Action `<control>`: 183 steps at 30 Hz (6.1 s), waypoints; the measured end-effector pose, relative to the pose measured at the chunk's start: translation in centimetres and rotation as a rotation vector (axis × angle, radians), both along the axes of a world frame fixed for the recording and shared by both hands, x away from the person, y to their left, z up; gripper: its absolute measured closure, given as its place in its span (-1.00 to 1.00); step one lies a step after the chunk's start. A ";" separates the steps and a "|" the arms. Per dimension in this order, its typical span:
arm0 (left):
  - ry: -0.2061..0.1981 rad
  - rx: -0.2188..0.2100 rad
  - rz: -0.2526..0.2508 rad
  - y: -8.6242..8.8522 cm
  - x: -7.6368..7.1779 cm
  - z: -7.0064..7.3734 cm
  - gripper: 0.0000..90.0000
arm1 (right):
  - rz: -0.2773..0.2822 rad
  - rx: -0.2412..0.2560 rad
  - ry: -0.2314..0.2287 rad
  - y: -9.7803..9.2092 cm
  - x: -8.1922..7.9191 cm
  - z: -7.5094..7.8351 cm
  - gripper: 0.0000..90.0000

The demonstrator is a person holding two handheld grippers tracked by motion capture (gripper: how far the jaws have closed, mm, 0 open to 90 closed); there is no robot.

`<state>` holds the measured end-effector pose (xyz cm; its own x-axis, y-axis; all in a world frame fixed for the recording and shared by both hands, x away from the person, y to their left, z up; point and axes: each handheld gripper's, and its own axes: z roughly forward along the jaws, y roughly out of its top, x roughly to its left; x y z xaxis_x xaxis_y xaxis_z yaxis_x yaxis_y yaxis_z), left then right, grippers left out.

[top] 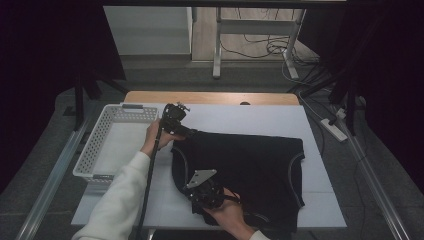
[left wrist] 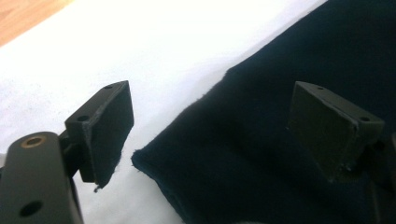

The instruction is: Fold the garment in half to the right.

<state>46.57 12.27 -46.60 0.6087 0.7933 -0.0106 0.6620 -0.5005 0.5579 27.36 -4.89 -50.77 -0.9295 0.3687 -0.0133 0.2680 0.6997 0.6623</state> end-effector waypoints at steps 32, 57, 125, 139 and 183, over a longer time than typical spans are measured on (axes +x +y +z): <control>0.153 0.132 0.033 -1.5 2.6 -4.0 -0.67 | 0.001 -0.001 -0.004 0.0 -0.1 0.0 0.73; 0.234 0.042 -0.015 -1.3 1.5 -4.1 0.62 | 0.000 0.001 -0.007 -0.1 -0.2 -0.1 0.73; -0.015 -0.231 -0.064 2.9 -2.2 2.9 0.79 | -0.059 0.208 -0.114 -2.1 -0.7 3.8 0.74; -0.030 -0.235 -0.051 4.1 -2.6 3.6 0.79 | -0.043 0.224 -0.125 -1.4 -0.6 4.3 0.74; -0.053 -0.249 -0.008 8.3 -3.5 5.2 0.79 | -0.002 0.259 -0.131 1.4 -0.2 5.3 0.74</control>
